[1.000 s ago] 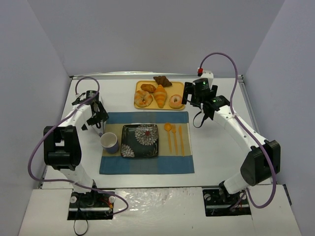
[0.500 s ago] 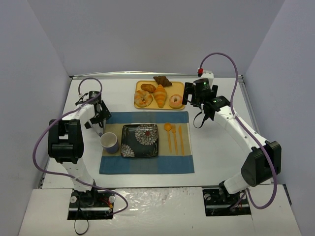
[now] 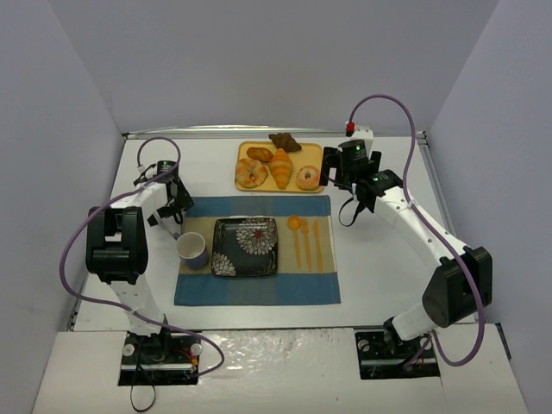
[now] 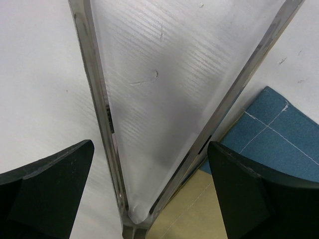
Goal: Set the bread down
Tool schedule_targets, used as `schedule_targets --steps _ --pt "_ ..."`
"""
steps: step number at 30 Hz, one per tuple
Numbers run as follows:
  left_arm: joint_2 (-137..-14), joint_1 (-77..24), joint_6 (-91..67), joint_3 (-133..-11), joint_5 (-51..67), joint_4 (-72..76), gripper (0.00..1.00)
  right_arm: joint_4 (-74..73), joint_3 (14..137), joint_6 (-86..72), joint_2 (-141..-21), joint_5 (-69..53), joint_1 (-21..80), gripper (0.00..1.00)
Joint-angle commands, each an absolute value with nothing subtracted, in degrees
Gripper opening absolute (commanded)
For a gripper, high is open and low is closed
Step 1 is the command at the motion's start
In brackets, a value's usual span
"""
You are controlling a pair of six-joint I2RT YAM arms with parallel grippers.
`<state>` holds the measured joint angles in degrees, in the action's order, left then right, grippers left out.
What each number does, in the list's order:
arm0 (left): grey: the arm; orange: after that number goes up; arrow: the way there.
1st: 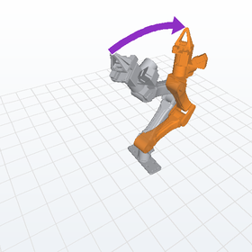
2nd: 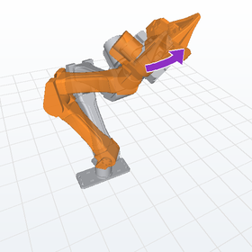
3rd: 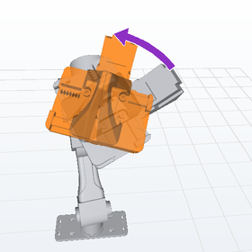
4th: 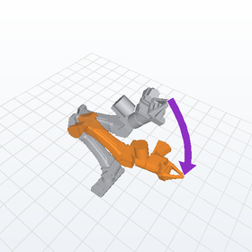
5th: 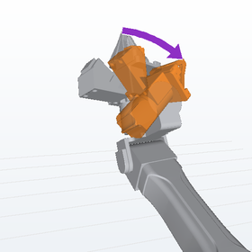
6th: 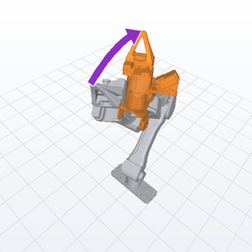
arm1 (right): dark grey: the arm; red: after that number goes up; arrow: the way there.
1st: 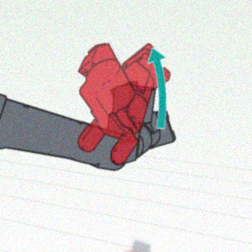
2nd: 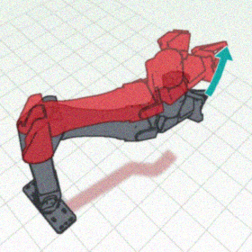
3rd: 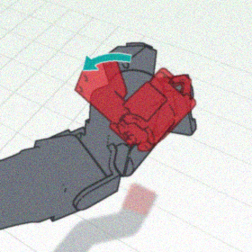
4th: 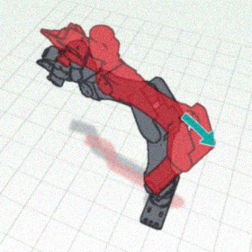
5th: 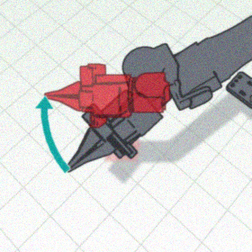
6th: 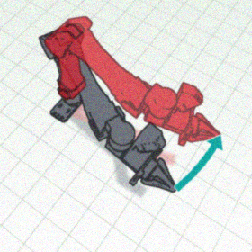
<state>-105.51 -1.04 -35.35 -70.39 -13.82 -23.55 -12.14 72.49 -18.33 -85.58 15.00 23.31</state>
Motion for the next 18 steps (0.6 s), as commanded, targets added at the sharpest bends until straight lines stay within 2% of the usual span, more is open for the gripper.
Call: schedule_targets --steps 1,18 --pt "-106.9 -0.5 -36.2 -74.3 -15.1 -20.8 0.97 -9.3 72.4 -17.8 -82.8 15.9 23.4 1.00" --pt "-112.9 4.6 -33.8 -81.0 -15.2 -21.1 0.97 -8.9 71.4 -17.5 -83.5 15.4 23.3 1.00"
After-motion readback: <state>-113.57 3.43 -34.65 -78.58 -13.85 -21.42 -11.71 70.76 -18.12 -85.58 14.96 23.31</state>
